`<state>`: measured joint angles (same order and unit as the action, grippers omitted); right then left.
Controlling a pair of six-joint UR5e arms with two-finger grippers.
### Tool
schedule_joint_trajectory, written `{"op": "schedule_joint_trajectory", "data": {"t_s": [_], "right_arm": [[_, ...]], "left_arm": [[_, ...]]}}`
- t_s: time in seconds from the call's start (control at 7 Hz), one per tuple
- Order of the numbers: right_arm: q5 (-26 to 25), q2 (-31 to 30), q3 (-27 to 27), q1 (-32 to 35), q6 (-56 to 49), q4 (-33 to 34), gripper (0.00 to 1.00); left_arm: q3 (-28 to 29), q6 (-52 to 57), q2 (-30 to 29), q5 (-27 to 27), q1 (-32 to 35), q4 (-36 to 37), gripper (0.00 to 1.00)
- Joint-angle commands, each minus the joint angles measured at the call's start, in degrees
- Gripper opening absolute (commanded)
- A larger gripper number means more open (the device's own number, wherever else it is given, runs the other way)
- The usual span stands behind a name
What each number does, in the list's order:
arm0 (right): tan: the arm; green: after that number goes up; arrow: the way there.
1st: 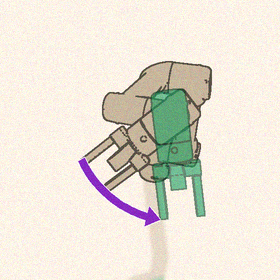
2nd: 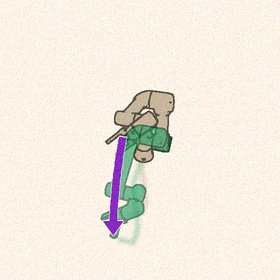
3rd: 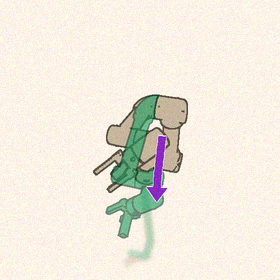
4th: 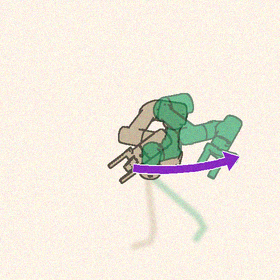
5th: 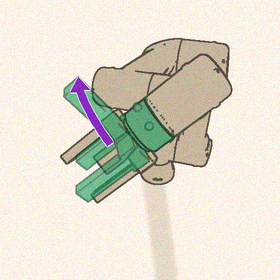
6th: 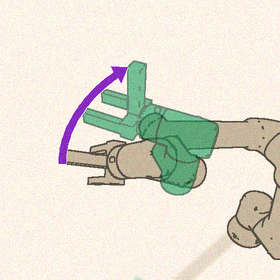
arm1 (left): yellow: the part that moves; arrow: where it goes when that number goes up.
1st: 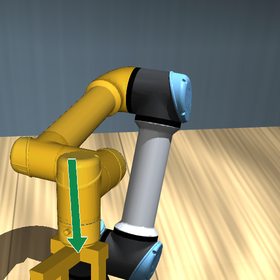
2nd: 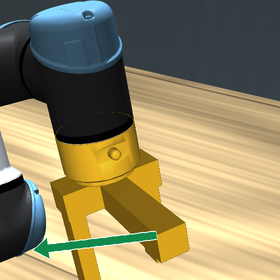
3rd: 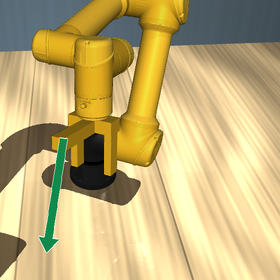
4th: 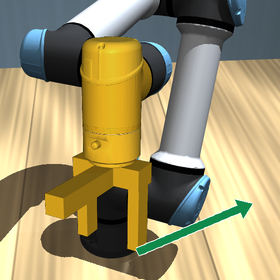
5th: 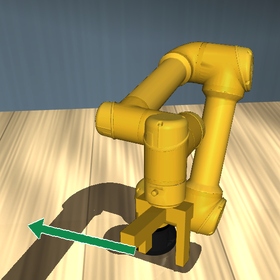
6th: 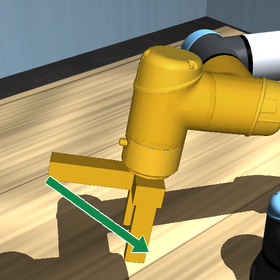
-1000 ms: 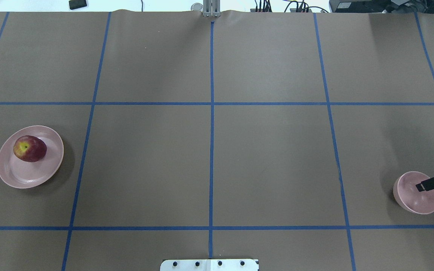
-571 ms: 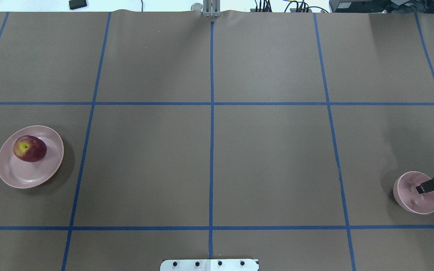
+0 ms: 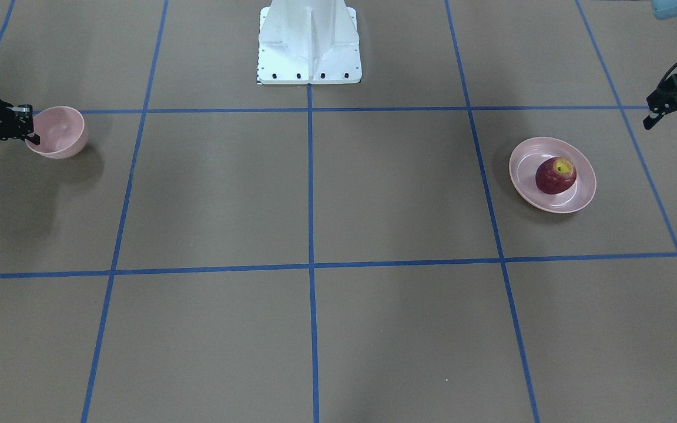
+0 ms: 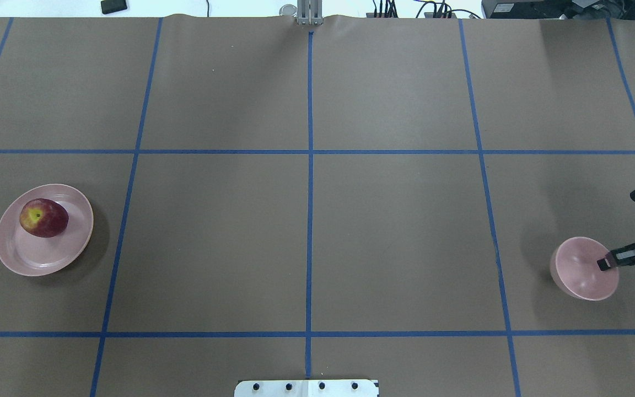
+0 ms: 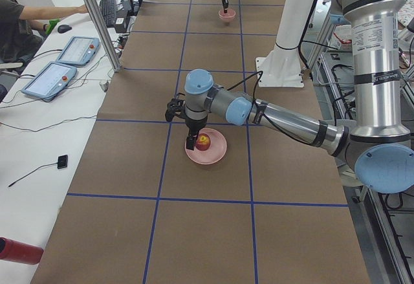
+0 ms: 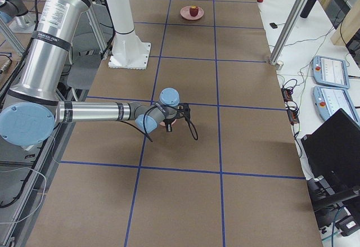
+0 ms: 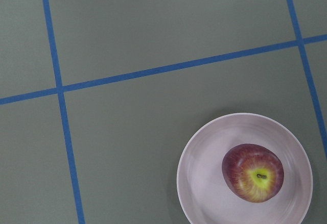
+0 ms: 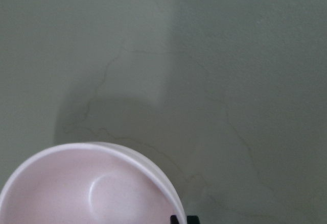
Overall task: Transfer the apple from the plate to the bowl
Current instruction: 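Slide the pink bowl with the right gripper toward the table center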
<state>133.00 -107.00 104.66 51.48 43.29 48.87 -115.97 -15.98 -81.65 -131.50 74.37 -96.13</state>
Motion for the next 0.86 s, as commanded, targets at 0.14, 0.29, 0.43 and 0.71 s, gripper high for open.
{"op": "schedule_joint_trajectory", "data": {"t_s": [0.14,0.29,0.43,0.71], "right_arm": [[-0.1,30.7,0.5,-1.7,15.7,26.6,0.00],[-3.2,42.7,-1.5,-4.3,17.2,38.6,0.00],[-6.7,50.2,-7.9,-7.8,22.0,38.9,0.00],[-8.4,60.4,-19.8,-9.9,29.4,33.8,0.00]], "left_arm": [[0.0,0.1,0.1,0.0,0.0,0.0,0.98],[0.0,0.2,0.1,0.0,0.0,-0.1,0.98],[0.0,0.2,0.2,0.0,0.0,-0.1,0.98],[-0.1,0.2,0.4,-0.1,-0.1,-0.1,0.98]]}}
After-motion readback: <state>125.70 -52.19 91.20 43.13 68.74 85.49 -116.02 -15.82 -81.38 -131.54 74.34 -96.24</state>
